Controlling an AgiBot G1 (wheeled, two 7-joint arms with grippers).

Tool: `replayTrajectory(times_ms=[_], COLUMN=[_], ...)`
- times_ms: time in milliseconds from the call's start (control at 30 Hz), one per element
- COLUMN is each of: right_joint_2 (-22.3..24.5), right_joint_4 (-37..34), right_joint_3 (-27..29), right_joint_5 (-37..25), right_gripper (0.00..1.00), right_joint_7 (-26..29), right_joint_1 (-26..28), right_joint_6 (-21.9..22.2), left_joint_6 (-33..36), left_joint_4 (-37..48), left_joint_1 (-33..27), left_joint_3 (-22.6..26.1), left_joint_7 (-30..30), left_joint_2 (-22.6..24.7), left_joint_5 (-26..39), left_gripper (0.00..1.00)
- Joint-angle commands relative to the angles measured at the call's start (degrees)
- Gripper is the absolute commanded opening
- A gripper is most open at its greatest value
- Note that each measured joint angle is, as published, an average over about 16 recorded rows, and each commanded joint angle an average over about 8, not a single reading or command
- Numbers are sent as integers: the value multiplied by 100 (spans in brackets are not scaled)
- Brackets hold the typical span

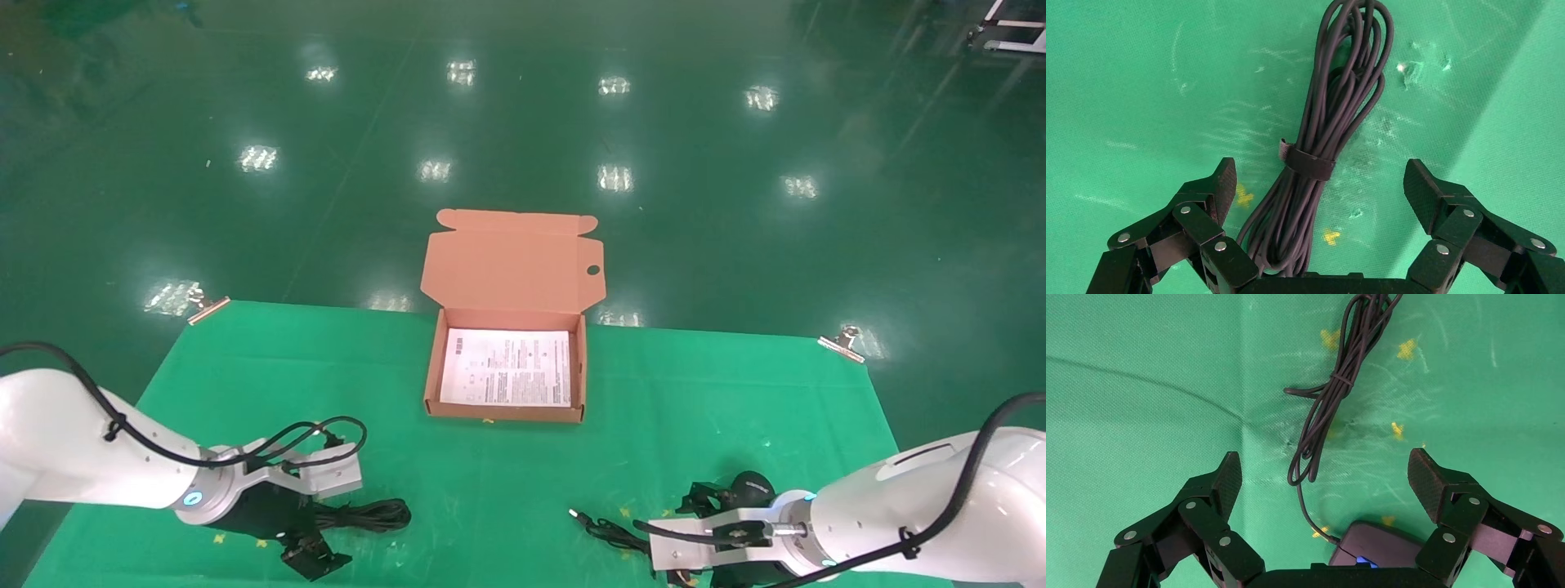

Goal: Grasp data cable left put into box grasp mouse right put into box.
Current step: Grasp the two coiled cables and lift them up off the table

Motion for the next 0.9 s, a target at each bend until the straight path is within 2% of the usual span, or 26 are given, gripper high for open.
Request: replayTrajectory(times_ms=[33,167,200,233,300,433,467,500,567,900], right_joint_2=[-39,-153,-183,-213,-267,-355,-368,-378,-392,-367], right_joint_4=[-84,-277,-332,-390,-492,-662,-688,-705,-731,-688], right_joint_3=[-8,-16,-17,-17,-17,-19,-20,-20,-22,-20], right_joint_5=[21,45,51,56,63,67,67,67,66,67], right_gripper=[100,100,97,89,67,17,7,3,0,0], right_joint_7=[-62,-165,-182,-196,-218,-247,-251,-255,-261,-253], right_joint_1=[-7,-22,-25,-28,-32,-40,-41,-42,-45,-44], right_joint_6=[12,72,88,104,132,178,187,193,204,193], left_joint_6=[-37,-56,-55,-53,-49,-54,-57,-59,-63,-51], left_joint_4=[109,223,247,270,311,398,413,425,444,410], left_joint_1=[-16,-48,-56,-65,-81,-107,-111,-114,-118,-117], left_joint_3=[7,-14,-21,-29,-42,-54,-55,-56,-57,-57], left_joint_7=[47,166,200,235,296,382,391,397,406,388], left_joint_2=[41,63,64,64,63,76,80,83,88,80], left_joint_5=[13,-27,-41,-56,-82,-107,-110,-112,-114,-117], left_gripper=[100,100,100,100,100,50,38,25,0,0])
